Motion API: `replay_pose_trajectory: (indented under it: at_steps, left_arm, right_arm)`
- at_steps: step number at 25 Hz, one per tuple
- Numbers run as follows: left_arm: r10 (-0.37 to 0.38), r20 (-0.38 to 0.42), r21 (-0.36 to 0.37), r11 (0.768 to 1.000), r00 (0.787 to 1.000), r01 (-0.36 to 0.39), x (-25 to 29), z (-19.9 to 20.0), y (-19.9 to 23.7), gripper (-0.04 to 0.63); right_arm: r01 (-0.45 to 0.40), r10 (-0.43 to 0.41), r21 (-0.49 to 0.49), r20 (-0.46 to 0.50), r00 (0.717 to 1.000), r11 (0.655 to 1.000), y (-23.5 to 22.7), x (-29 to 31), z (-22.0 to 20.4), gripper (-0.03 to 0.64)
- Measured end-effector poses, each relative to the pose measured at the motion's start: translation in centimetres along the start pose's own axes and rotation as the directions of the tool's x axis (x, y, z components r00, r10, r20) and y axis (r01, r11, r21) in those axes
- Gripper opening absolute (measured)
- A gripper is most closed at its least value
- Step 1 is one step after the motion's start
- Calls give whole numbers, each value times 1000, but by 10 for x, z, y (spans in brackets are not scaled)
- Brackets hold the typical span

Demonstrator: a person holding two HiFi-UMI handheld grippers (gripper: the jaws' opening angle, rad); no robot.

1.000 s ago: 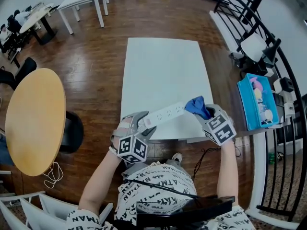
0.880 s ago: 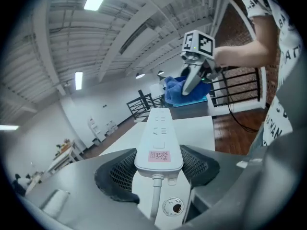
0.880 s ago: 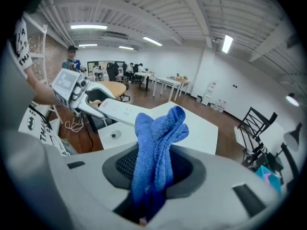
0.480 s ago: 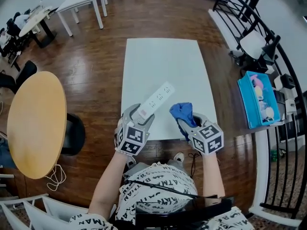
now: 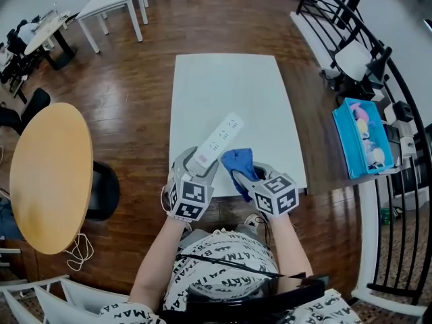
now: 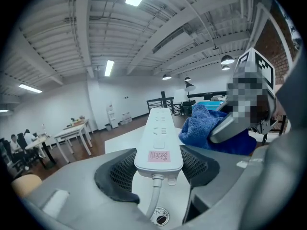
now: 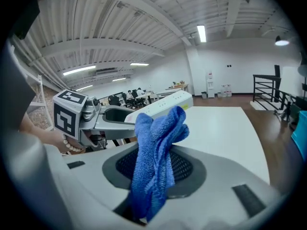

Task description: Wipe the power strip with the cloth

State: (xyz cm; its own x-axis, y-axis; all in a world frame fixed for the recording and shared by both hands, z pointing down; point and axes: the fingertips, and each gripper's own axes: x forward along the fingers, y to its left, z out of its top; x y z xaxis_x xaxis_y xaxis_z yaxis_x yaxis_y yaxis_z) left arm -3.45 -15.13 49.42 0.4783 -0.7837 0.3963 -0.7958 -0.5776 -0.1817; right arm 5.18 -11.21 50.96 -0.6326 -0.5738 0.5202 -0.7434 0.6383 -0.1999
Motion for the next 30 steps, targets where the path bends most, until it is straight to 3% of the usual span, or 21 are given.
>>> replay_pose_trajectory:
  at_steps: [13, 23, 30]
  left_arm:
    - [-32, 8, 70, 997, 999, 31, -1, 1, -15, 282]
    - [-62, 13, 253, 966, 998, 57, -16, 2, -22, 282]
    - [-102, 7, 311, 946, 995, 94, -24, 1, -27, 282]
  right_arm:
    - [-37, 37, -15, -34, 999, 999, 7, 12, -5, 135]
    - [38, -38, 46, -2, 999, 998, -32, -9, -3, 135]
    - [119, -119, 72, 1, 993, 990, -78, -33, -2, 135]
